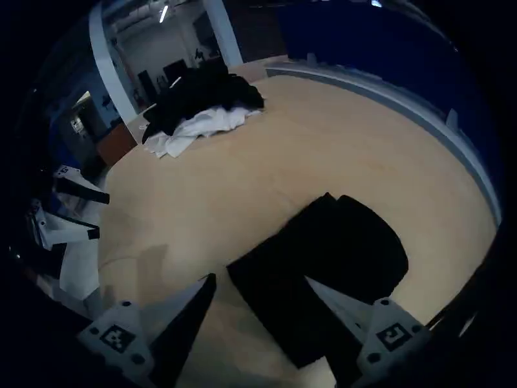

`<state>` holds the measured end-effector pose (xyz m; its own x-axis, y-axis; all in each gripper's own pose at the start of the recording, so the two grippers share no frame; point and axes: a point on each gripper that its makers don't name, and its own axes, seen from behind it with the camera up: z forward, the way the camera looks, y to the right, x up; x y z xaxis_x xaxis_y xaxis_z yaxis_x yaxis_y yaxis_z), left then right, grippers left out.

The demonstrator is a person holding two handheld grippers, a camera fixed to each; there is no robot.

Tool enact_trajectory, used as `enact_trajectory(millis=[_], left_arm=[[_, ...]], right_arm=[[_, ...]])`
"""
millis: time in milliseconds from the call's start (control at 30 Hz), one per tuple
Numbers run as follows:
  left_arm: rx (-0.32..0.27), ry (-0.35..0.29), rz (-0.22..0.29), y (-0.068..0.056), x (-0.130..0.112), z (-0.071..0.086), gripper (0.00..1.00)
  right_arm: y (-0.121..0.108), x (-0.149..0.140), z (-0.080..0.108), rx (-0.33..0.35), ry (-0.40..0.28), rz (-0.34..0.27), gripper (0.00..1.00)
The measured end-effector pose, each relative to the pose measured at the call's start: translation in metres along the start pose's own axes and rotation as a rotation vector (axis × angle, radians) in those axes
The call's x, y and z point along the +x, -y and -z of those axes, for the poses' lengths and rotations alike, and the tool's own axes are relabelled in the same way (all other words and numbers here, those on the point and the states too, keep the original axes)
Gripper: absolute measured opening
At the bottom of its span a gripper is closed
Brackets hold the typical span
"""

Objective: Fold towel

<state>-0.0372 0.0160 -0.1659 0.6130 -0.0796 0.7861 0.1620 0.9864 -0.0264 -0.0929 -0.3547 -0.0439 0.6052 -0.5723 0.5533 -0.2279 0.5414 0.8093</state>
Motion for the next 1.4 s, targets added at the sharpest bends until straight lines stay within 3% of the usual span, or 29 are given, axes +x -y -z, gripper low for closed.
enact_trajectory(millis=[133,467,900,1267,1400], left_arm=[[-0.001,0.0,-0.001,0.0,0.0,0.0,0.93],[-0.003,-0.002,-0.006,-0.001,0.002,0.003,0.93],[-0.017,-0.001,-0.014,-0.009,0.005,0.0,0.93],[-0.023,-0.001,-0.016,-0.013,0.006,-0.003,0.93],[-0.024,-0.002,-0.015,-0.014,0.008,-0.002,0.93]], right_arm=[[-0.004,0.001,0.005,-0.02,-0.015,-0.008,1.0],[-0.016,-0.01,0.025,-0.083,-0.04,-0.034,1.0],[-0.034,-0.061,0.046,-0.162,0.013,-0.076,1.0],[-0.042,-0.093,0.047,-0.205,0.056,-0.101,1.0],[-0.043,-0.096,0.045,-0.206,0.06,-0.116,0.88]])
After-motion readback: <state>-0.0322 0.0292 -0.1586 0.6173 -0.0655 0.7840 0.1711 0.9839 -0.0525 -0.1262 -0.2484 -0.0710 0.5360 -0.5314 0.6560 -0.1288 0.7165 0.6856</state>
